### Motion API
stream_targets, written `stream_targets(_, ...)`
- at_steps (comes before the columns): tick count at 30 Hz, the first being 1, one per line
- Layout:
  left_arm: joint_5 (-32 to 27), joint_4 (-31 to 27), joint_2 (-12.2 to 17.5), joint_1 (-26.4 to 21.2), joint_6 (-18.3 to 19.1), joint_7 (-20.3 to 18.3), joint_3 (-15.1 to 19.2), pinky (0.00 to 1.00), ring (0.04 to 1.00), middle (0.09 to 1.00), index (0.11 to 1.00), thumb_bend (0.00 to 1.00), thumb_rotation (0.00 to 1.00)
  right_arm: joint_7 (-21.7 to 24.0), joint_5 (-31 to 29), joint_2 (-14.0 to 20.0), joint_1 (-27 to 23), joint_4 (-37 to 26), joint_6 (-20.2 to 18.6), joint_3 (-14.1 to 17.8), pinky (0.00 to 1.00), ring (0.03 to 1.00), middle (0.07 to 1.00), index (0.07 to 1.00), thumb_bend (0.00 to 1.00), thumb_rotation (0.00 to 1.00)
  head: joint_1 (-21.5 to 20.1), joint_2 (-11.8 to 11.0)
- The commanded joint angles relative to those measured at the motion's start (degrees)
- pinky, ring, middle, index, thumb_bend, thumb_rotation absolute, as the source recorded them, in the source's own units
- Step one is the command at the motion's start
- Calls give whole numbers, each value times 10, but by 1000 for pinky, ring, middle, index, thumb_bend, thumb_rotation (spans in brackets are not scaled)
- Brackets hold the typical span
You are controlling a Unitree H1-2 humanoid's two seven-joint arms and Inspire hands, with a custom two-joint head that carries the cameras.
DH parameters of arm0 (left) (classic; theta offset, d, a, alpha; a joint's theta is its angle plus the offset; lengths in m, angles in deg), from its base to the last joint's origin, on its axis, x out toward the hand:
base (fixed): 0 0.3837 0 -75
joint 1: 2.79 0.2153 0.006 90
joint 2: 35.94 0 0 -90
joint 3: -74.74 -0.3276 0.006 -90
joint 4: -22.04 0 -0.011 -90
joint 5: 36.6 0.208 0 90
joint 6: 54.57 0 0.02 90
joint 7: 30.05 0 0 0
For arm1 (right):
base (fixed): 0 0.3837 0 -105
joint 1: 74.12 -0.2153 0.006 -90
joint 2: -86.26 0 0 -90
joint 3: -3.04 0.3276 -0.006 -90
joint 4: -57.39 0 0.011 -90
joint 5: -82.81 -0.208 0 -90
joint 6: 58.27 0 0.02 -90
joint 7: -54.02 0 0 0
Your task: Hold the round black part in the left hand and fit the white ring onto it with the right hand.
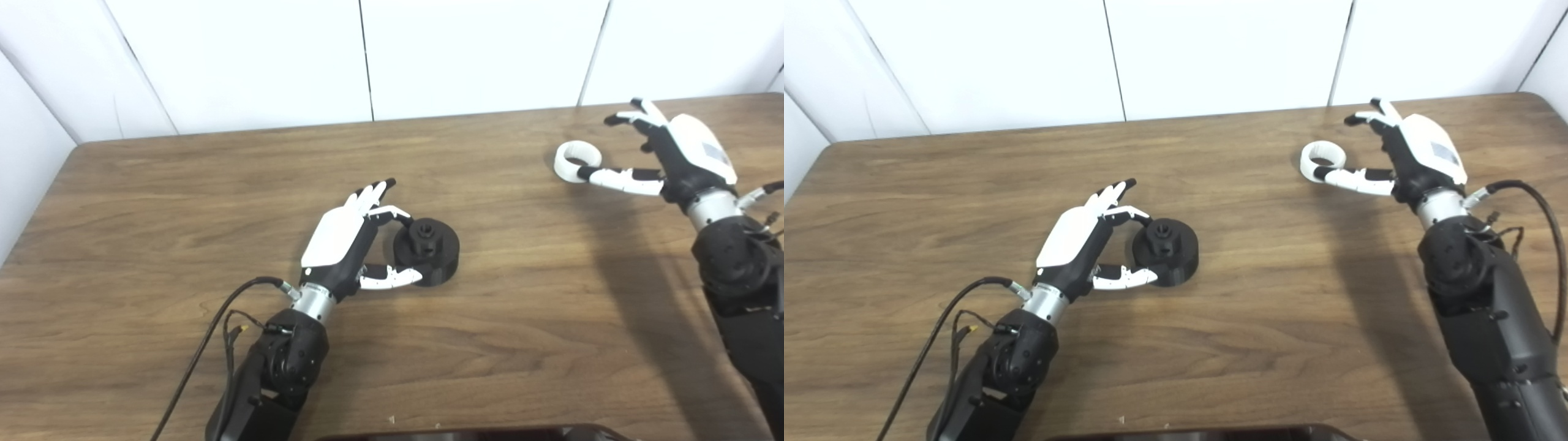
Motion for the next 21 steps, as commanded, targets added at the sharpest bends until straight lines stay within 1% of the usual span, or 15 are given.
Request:
stream_targets(1, 10, 12, 10, -9, 7, -7, 0, 1000, 1000, 1000, 615, 1000, 401, 9, 12, 19, -45, 1, -13, -5, 765, 962, 999, 837, 916, 645, -1, 0)
stream_targets(8, 10, 10, 11, -10, 7, -6, 1, 1000, 1000, 1000, 616, 1000, 393, 28, 8, 24, -71, 35, -31, -20, 802, 981, 1000, 850, 965, 642, 1, -1)
stream_targets(11, 11, 11, 12, -10, 8, -6, 1, 1000, 1000, 1000, 618, 1000, 393, 30, 4, 27, -80, 53, -24, -29, 826, 989, 1000, 851, 995, 675, 1, -1)
stream_targets(14, 10, 11, 12, -10, 8, -6, 2, 1000, 1000, 1000, 617, 1000, 396, 29, 2, 28, -84, 68, -17, -36, 841, 994, 1000, 851, 1000, 689, 2, -1)
stream_targets(17, 12, 11, 12, -10, 8, -5, 1, 1000, 1000, 1000, 617, 1000, 396, 28, 6, 30, -84, 72, -18, -44, 838, 996, 1000, 857, 1000, 690, 2, -2)
stream_targets(21, 11, 8, 12, -9, 10, -7, 1, 1000, 1000, 1000, 618, 1000, 390, 23, 7, 29, -83, 75, -20, -50, 817, 988, 1000, 861, 997, 663, 3, -4)
